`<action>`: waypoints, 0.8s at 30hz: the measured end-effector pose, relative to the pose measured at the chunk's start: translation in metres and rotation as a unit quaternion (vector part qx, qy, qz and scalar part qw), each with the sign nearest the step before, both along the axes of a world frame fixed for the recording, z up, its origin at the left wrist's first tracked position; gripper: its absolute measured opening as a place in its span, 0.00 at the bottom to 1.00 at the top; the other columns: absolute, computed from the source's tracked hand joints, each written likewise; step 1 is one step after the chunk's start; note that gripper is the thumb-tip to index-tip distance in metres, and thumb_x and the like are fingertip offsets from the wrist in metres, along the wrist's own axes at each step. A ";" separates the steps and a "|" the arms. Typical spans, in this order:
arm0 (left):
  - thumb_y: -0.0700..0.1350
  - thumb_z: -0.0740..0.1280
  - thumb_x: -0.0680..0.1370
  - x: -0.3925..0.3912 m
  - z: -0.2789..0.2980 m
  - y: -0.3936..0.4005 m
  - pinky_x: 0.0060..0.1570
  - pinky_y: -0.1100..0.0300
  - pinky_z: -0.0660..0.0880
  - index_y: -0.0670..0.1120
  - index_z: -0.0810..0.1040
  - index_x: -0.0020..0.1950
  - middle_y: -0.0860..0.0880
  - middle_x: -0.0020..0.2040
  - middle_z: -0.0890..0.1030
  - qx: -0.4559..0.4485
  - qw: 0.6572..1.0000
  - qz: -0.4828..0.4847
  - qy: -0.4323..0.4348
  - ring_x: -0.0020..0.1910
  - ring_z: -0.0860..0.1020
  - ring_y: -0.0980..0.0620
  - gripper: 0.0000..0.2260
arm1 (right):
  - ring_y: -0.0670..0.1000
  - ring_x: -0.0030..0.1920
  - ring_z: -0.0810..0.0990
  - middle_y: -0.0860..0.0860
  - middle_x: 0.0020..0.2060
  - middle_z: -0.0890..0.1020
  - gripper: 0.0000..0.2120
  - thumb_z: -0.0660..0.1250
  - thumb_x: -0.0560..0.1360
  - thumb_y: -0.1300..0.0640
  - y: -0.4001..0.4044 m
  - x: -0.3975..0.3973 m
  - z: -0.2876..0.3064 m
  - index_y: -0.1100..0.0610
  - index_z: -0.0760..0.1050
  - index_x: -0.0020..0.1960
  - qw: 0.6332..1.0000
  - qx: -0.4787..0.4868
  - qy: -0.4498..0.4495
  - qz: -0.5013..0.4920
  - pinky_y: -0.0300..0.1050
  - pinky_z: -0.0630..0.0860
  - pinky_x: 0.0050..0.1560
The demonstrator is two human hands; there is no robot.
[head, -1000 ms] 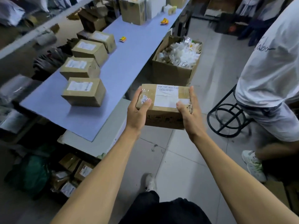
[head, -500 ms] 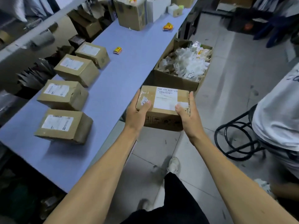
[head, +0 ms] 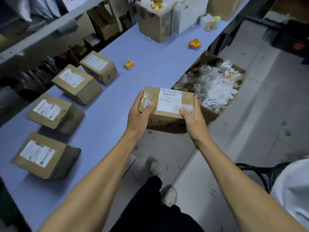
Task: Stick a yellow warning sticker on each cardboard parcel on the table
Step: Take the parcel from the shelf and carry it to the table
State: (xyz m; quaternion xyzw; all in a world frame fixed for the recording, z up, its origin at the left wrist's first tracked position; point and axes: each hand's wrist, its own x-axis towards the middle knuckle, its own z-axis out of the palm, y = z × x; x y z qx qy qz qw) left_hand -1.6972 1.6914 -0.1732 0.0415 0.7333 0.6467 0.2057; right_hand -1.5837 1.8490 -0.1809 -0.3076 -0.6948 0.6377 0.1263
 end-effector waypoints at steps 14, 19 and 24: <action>0.52 0.69 0.78 -0.171 -0.017 0.068 0.54 0.62 0.78 0.59 0.64 0.77 0.58 0.63 0.78 0.001 0.996 0.086 -0.007 0.61 0.78 0.56 0.29 | 0.27 0.58 0.72 0.22 0.57 0.72 0.42 0.65 0.70 0.37 0.087 -0.210 -0.008 0.41 0.51 0.80 0.994 0.033 -0.024 0.098 0.29 0.67 0.56; 0.54 0.69 0.75 -0.221 -0.018 0.076 0.48 0.71 0.75 0.63 0.66 0.75 0.64 0.61 0.79 -0.002 0.993 0.117 -0.016 0.57 0.78 0.65 0.28 | 0.36 0.62 0.75 0.35 0.64 0.75 0.43 0.65 0.69 0.35 0.099 -0.272 -0.015 0.40 0.51 0.80 0.991 0.012 -0.042 0.129 0.31 0.69 0.58; 0.55 0.69 0.74 -0.252 -0.026 0.078 0.50 0.71 0.73 0.64 0.67 0.74 0.67 0.61 0.78 -0.007 0.986 0.167 -0.025 0.57 0.77 0.69 0.28 | 0.37 0.60 0.73 0.38 0.66 0.72 0.41 0.64 0.72 0.40 0.108 -0.322 -0.024 0.41 0.49 0.80 0.980 0.007 -0.056 0.192 0.24 0.68 0.49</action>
